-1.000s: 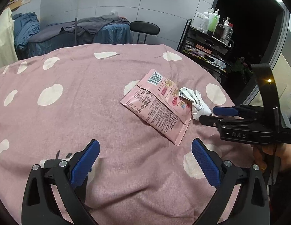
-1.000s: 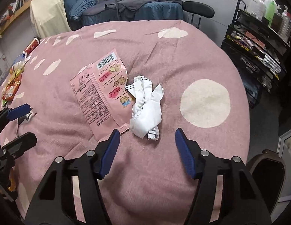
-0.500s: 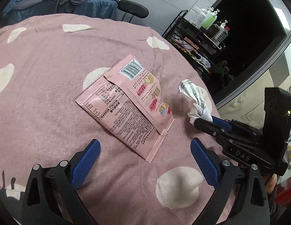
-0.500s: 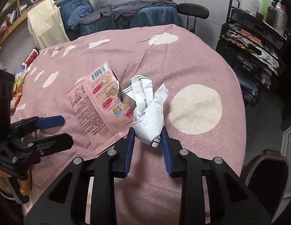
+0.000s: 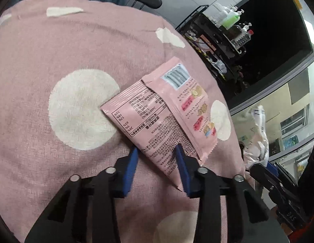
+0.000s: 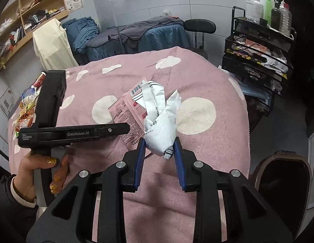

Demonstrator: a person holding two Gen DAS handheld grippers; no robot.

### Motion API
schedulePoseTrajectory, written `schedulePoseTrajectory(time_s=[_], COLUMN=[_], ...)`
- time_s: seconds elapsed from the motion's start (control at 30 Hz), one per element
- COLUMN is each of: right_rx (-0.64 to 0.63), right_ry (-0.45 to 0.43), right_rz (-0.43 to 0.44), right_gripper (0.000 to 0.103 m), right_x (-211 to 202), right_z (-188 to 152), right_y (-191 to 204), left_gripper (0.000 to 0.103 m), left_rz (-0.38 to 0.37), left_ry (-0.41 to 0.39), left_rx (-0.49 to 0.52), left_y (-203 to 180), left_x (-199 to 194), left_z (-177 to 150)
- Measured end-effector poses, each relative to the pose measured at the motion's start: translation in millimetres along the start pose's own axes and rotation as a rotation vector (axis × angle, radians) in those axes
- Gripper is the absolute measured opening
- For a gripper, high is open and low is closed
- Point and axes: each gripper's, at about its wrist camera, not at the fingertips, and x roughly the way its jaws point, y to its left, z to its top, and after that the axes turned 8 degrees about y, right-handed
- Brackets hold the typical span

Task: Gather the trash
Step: 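Grasp the white foil with the right tool while the left tool grasps the pink wrapper, then carry the white foil to the bin and open the right tool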

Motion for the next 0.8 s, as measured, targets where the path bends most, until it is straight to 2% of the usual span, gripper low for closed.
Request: schedulePoseTrajectory(time_s=[0.13, 0.23, 0.43, 0.8], right_rx=[0.013, 0.039, 0.068, 0.151], right_ry=[-0.017, -0.026, -0.055, -0.119], right_rz=[-0.027, -0.025, -0.044, -0.099], right_gripper=[0.029, 0.029, 0.029, 0.029], right_x=[-9.3, -15.8, -30.9, -61.0], right_z=[-6.6, -12.3, -22.7, -51.5], right_y=[-8.1, -17.9, -30.3, -59.2], left_gripper=[0.027, 0.017, 0.010, 0.005], left_rz=[0.023, 0.040, 0.048, 0.099], left_ry=[-0.047, -0.080, -0.172, -0.323], left_rx=[0.034, 0.087, 0.148, 0.266], left_y=[-10.0, -23.7, -50.0, -97.6], left_x=[-10.7, -15.2, -29.0, -61.6], left_z=[-5.4, -10.7, -17.6, -55.4])
